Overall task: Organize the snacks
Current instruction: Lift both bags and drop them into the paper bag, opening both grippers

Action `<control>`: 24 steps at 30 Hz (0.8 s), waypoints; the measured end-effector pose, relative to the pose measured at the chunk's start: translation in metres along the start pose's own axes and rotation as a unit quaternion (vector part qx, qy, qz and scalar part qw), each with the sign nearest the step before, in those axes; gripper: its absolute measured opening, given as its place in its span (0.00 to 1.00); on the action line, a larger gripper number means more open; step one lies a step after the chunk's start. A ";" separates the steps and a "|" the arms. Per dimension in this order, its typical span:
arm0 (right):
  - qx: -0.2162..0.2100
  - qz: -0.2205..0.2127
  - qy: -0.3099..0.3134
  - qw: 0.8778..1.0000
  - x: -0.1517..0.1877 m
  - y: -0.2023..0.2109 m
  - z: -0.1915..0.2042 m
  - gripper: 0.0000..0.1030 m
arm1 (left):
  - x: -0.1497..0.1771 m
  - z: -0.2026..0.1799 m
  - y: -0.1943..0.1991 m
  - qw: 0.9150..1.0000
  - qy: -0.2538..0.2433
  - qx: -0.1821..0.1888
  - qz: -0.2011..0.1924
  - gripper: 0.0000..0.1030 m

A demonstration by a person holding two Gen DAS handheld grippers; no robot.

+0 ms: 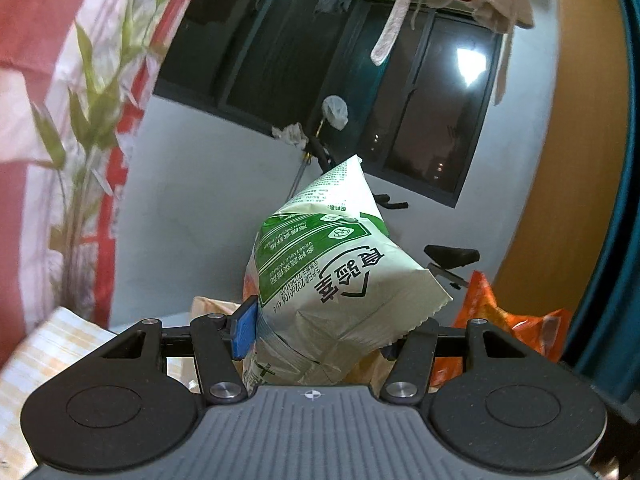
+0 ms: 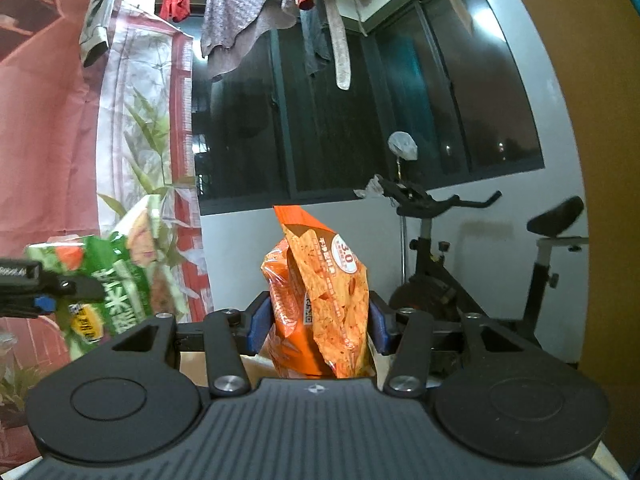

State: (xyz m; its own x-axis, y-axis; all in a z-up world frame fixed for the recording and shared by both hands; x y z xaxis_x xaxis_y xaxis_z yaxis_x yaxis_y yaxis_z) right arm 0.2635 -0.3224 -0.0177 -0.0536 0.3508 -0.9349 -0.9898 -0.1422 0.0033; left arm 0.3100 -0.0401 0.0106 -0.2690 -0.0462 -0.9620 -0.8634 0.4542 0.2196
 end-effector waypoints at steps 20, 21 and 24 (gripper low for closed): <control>0.032 0.123 -0.080 0.989 0.041 -0.103 -0.025 0.55 | 0.032 0.055 -0.084 0.993 0.046 -0.035 0.101 0.80; 0.036 0.128 -0.077 0.988 0.042 -0.103 -0.025 0.60 | 0.031 0.057 -0.081 0.993 0.042 -0.038 0.099 0.80; 0.041 0.122 -0.070 0.989 0.044 -0.097 -0.027 0.77 | 0.030 0.062 -0.071 0.994 0.027 -0.045 0.099 0.80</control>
State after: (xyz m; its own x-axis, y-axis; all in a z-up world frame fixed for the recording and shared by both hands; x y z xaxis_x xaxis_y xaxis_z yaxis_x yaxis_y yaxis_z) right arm 0.3604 -0.3179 -0.0689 -0.3052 0.4408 -0.8441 -0.9519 -0.1661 0.2575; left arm 0.3901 -0.0189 -0.0437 -0.4573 -0.0129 -0.8892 -0.8256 0.3776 0.4192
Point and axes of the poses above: each gripper's, at about its wrist camera, not at the fingertips, and y roughly against the way its jaws point, z to its left, x to its underside, the point moved 4 cm from there along -y, roughly the way its jaws point, and after that the axes turned 10 degrees about -y, right-handed, at the moved point
